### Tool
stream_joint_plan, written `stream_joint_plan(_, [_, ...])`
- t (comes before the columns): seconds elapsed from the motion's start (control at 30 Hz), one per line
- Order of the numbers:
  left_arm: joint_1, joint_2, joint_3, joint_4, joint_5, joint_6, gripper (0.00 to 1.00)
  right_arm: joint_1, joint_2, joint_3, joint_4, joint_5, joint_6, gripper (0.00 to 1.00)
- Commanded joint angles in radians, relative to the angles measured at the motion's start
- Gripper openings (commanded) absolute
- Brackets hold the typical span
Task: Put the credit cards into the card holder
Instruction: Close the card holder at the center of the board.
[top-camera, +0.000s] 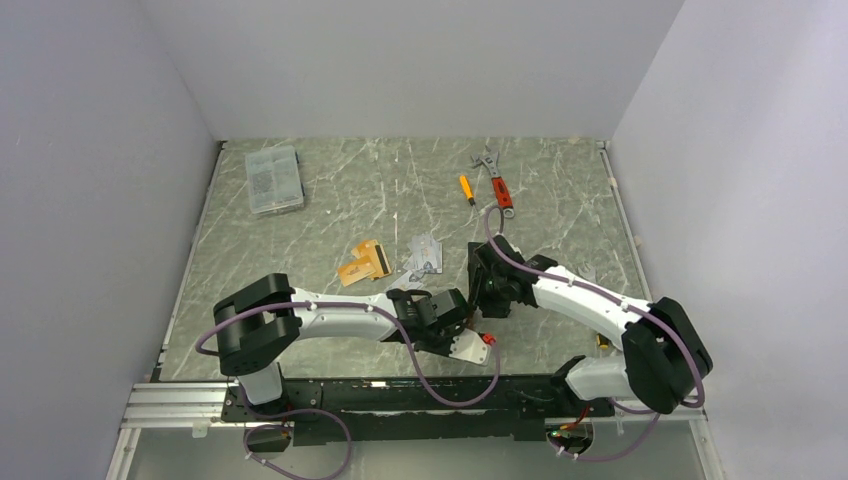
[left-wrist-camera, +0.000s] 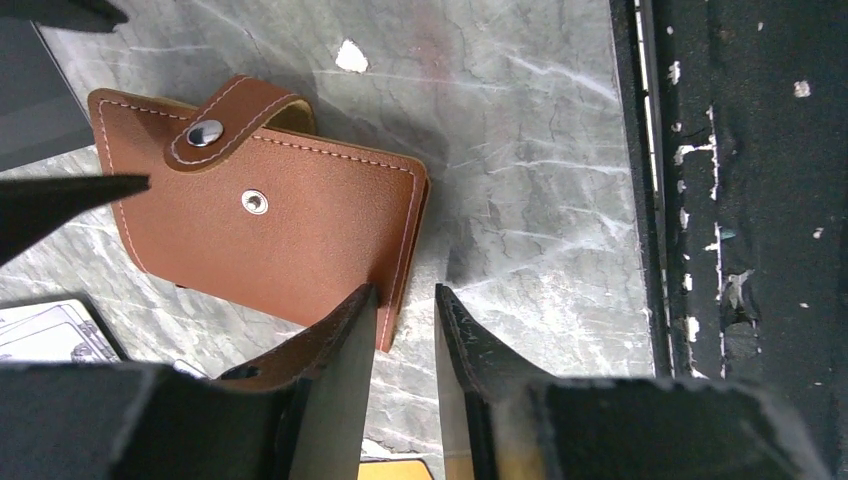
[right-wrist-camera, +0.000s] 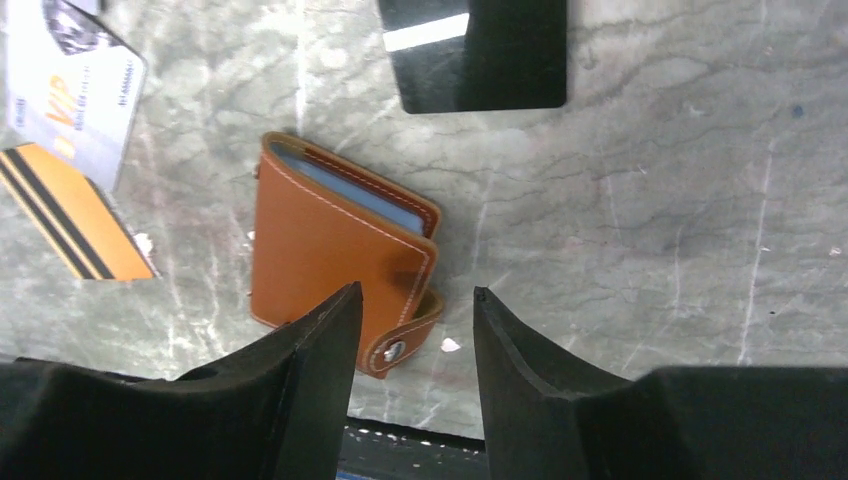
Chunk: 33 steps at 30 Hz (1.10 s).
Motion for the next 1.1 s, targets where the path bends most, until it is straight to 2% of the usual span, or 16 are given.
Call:
stream_joint_plan(0.0, [-0.002, 0.016, 0.018, -0.034, -0.018, 0.005, 0.35, 0.003, 0.011, 0.064, -0.007, -0.042, 0.005, 0.49])
stream_joint_plan(0.13, [-0.003, 0.008, 0.010, -0.027, -0.022, 0.005, 0.37, 0.013, 0.038, 0.054, 0.011, -0.063, 0.019, 0.49])
stream_joint_plan(0.27, [-0.003, 0.004, 0.013, -0.020, -0.029, 0.002, 0.39, 0.018, 0.055, 0.044, 0.014, -0.079, 0.022, 0.45])
stream_joint_plan(0.63, [-0.004, -0.012, 0.054, -0.032, -0.040, 0.008, 0.42, 0.018, 0.031, 0.036, -0.022, -0.063, 0.023, 0.18])
stream_joint_plan(0.8, [-0.004, -0.006, 0.077, -0.028, -0.049, 0.011, 0.43, 0.018, 0.008, 0.020, -0.025, -0.069, 0.029, 0.00])
stream_joint_plan(1.07, [-0.021, 0.009, 0.063, -0.015, -0.019, 0.059, 0.44, 0.018, -0.002, 0.013, -0.029, -0.090, 0.023, 0.00])
